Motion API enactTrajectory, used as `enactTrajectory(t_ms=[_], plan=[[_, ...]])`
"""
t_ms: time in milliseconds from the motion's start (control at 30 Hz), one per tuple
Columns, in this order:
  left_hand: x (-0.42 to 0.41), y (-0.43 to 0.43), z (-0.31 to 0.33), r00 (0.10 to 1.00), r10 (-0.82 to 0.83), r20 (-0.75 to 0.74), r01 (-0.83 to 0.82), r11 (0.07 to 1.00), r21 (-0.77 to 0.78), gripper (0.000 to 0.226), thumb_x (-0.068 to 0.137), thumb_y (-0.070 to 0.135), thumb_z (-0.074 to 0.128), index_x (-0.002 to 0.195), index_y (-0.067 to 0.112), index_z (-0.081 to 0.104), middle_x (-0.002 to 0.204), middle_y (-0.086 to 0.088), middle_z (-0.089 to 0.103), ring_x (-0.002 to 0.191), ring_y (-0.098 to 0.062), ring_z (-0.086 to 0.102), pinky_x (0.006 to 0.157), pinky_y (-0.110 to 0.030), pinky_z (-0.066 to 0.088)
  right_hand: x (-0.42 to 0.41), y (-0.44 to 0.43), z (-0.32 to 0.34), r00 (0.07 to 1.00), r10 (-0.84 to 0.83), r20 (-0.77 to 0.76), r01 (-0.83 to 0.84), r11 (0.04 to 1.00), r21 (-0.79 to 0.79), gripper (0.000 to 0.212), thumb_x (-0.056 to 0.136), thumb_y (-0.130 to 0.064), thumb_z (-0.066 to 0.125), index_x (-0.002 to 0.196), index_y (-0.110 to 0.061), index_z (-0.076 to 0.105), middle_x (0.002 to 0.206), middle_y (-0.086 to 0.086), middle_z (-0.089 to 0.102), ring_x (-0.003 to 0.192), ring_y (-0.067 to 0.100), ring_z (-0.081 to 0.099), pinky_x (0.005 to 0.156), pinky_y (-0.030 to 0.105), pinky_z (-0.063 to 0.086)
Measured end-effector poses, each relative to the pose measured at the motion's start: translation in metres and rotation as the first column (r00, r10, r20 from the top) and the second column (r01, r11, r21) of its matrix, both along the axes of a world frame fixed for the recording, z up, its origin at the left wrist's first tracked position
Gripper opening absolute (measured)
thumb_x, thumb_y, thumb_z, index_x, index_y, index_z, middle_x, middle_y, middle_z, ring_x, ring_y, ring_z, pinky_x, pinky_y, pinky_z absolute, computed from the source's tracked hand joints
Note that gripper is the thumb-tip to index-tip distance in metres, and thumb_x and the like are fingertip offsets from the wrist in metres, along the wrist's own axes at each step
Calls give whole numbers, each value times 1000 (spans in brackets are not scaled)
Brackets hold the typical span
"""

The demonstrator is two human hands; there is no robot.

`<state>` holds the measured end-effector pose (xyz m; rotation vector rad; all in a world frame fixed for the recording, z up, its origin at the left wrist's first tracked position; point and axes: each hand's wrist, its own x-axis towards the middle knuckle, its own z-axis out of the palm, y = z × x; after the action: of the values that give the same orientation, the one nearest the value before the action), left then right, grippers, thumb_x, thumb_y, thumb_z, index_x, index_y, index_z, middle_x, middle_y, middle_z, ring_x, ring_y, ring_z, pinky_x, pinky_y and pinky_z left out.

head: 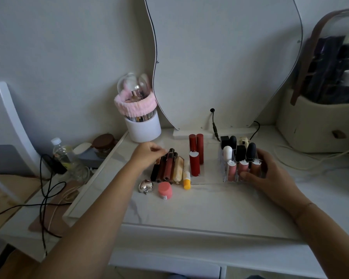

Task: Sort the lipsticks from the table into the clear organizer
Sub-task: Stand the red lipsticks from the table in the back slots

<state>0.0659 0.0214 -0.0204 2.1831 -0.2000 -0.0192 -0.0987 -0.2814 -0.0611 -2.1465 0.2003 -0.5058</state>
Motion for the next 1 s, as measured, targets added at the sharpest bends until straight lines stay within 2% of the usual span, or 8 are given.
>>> enactTrajectory(t_ms=[133, 267, 400, 533, 633, 767, 867, 1000], plan=[[-5, -18, 2, 999, -7, 39, 2, 992, 129, 28, 71, 37, 76, 88, 17, 66, 78, 4, 62, 75, -13, 60, 67, -26, 48, -1, 0, 2, 1000, 21, 0, -21, 1000, -2, 72, 72, -24, 78, 134, -30, 41, 102, -17, 59, 83, -20, 50, 62, 2, 35], [-3, -33, 4, 998, -2, 61, -14, 967, 255, 39, 69, 34, 77, 101, 14, 65, 95, -2, 65, 90, -20, 61, 83, -33, 51, -2, 1, 2, 1000, 19, -6, -20, 1000, -6, 72, 72, -24, 78, 134, -30, 41, 102, -17, 59, 83, -20, 49, 61, 1, 36], [-2, -41, 6, 997, 50, 67, -67, 954, 293, 32, 71, 24, 74, 100, 14, 68, 96, -4, 64, 91, -23, 60, 80, -30, 48, -2, 1, 2, 1000, 13, -1, -13, 1000, 0, 72, 72, -20, 78, 133, -27, 43, 98, -20, 57, 80, -23, 50, 62, -5, 35], [-4, -40, 20, 997, 48, -53, -51, 997, -66, 11, 73, 8, 69, 84, 6, 69, 77, -11, 62, 65, -21, 55, 61, -24, 45, -2, 0, 2, 1000, 17, 8, -17, 1000, 2, 71, 71, -18, 78, 133, -25, 44, 96, -27, 54, 79, -31, 48, 61, -7, 33], [-10, -38, 52, 996, 35, -77, -58, 942, -329, 14, 79, 3, 67, 92, 3, 68, 72, -7, 61, 57, -12, 54, 53, -15, 49, -2, 1, 1, 1000, 9, 8, -9, 1000, 6, 72, 71, -19, 79, 133, -26, 43, 96, -27, 54, 78, -31, 47, 61, -7, 33], [-28, -51, 104, 998, -38, 42, 55, 836, -546, 17, 82, 1, 64, 99, 3, 66, 74, -4, 62, 56, -6, 57, 53, -13, 46, -2, 0, 1, 1000, 27, 3, -27, 999, 21, 73, 71, -23, 79, 134, -28, 42, 103, -20, 58, 84, -19, 53, 64, 2, 38], [-42, -70, 131, 974, -136, 179, 217, 775, -593, 17, 82, 4, 66, 98, 11, 65, 75, 1, 65, 66, -8, 59, 59, -14, 46, -1, 0, 1, 999, 44, 8, -44, 998, 41, 74, 70, -22, 79, 134, -28, 42, 109, -15, 60, 89, -17, 52, 66, 3, 38], [-52, -101, 134, 912, -261, 316, 381, 823, -421, 22, 78, 5, 70, 96, 16, 64, 82, 2, 69, 70, -2, 65, 64, -12, 48, -1, 0, 1, 998, 56, 12, -57, 996, 74, 73, 71, -21, 79, 133, -29, 42, 109, -16, 60, 92, -14, 55, 69, 3, 40]])
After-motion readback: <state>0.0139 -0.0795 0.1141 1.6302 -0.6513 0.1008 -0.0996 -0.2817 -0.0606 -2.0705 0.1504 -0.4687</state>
